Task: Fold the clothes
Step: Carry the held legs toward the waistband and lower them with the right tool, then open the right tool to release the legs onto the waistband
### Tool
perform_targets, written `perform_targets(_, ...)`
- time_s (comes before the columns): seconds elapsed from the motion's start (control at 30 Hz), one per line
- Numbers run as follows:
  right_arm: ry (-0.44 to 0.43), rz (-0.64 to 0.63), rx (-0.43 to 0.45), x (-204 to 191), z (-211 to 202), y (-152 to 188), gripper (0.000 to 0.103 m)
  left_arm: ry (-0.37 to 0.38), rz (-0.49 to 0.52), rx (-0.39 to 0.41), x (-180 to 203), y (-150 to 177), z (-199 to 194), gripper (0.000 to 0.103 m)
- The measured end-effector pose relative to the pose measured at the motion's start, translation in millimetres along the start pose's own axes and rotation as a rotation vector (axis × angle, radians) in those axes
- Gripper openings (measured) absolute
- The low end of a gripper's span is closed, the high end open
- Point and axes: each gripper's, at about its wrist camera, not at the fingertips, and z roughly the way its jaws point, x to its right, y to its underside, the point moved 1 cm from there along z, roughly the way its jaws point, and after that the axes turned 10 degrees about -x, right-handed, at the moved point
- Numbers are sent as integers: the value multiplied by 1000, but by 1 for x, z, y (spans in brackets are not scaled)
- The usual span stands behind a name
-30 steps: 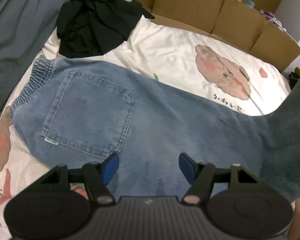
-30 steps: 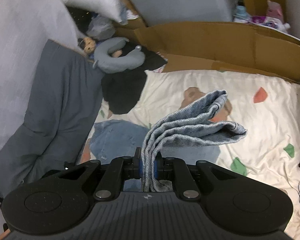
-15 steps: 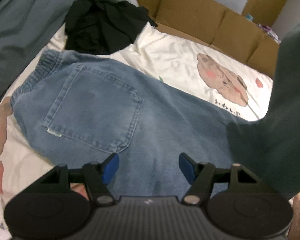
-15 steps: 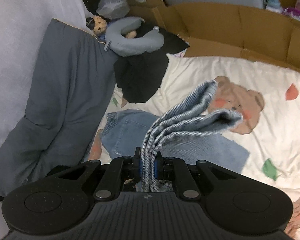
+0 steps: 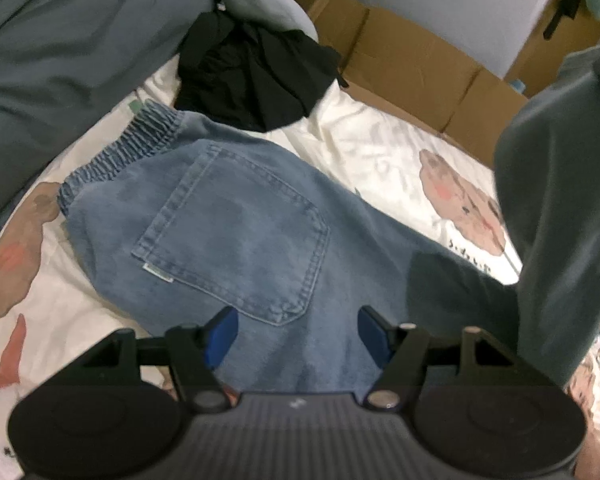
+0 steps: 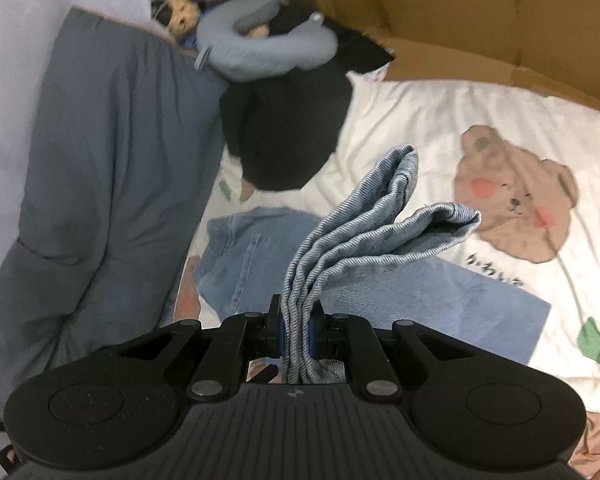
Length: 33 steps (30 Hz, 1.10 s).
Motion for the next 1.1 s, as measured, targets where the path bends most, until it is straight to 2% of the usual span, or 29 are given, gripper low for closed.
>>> perform_targets(0.23, 21, -18, -39, -22, 55, -13, 10, 20, -28, 21, -10, 2, -3, 69)
perform_targets(0.6, 35, -2, -103, -26, 131, -21, 10, 20, -98, 22, -37, 1, 2, 69)
perform_targets(0.83, 48, 9, -77, -38, 157, -30, 10, 39, -149, 47, -50, -2, 2, 69)
perform_targets(1.03, 48, -18, -45, -65, 168, -39, 10, 54, -177, 60, -61, -3, -2, 69)
perform_targets(1.1, 55, -28, -38, -73, 174, -42, 10, 66, -218, 58, -66, -6, -6, 68)
